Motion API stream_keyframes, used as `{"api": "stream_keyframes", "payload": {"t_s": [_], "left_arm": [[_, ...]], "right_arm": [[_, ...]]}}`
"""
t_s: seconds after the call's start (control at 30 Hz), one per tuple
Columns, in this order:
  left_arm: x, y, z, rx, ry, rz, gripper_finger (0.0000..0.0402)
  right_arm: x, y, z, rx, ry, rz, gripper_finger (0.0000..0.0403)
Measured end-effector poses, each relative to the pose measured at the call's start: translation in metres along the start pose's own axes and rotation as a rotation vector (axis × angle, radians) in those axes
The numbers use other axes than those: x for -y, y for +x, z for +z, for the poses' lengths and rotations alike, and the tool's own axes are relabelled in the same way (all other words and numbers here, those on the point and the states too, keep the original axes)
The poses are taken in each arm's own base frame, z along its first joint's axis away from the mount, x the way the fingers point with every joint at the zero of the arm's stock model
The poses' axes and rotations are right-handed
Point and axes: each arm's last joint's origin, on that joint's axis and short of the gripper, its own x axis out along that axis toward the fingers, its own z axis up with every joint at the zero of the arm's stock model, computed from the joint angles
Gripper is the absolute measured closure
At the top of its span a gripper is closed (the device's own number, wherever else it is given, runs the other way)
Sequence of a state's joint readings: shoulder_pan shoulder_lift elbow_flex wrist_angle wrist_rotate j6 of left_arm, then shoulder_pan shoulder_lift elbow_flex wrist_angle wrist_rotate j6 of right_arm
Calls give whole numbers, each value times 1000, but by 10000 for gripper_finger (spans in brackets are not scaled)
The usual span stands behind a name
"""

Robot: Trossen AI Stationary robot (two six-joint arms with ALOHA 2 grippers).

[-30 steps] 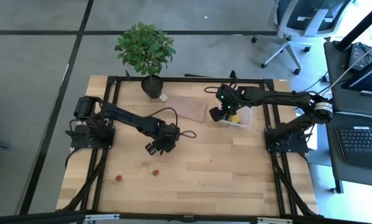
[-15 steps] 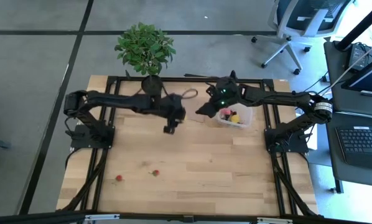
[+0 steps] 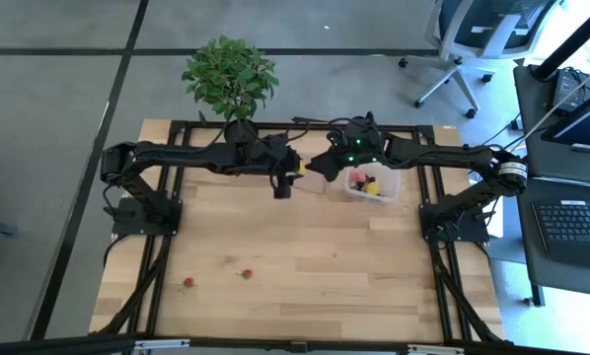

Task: Pick and placing Produce into tupperware
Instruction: Put the yellow lemon into the transparent container

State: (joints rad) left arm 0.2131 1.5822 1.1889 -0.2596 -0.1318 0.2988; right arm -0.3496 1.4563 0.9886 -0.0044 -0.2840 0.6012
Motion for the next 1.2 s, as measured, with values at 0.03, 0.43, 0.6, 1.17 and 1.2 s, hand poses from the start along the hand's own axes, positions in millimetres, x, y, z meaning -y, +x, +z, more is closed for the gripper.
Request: {"api": "stream_keyframes", "payload": {"t_s": [0.03, 0.43, 0.6, 1.17, 1.2], "left_arm": [[0, 0, 0, 1, -4, 6, 197], [-3, 0, 4, 33, -44, 72, 197], [-3, -1, 9, 83, -70, 83, 196], [-4, -2, 15, 133, -80, 147, 198], [-4, -2, 16, 137, -81, 148, 198]], "right_arm": [[0, 0, 0, 5, -3, -5, 154], [-10, 1, 4, 86, -39, 43, 154], [-14, 2, 5, 122, -49, 40, 154], [-10, 3, 0, 82, -10, -12, 154], [-10, 3, 0, 86, -17, -17, 154]]}}
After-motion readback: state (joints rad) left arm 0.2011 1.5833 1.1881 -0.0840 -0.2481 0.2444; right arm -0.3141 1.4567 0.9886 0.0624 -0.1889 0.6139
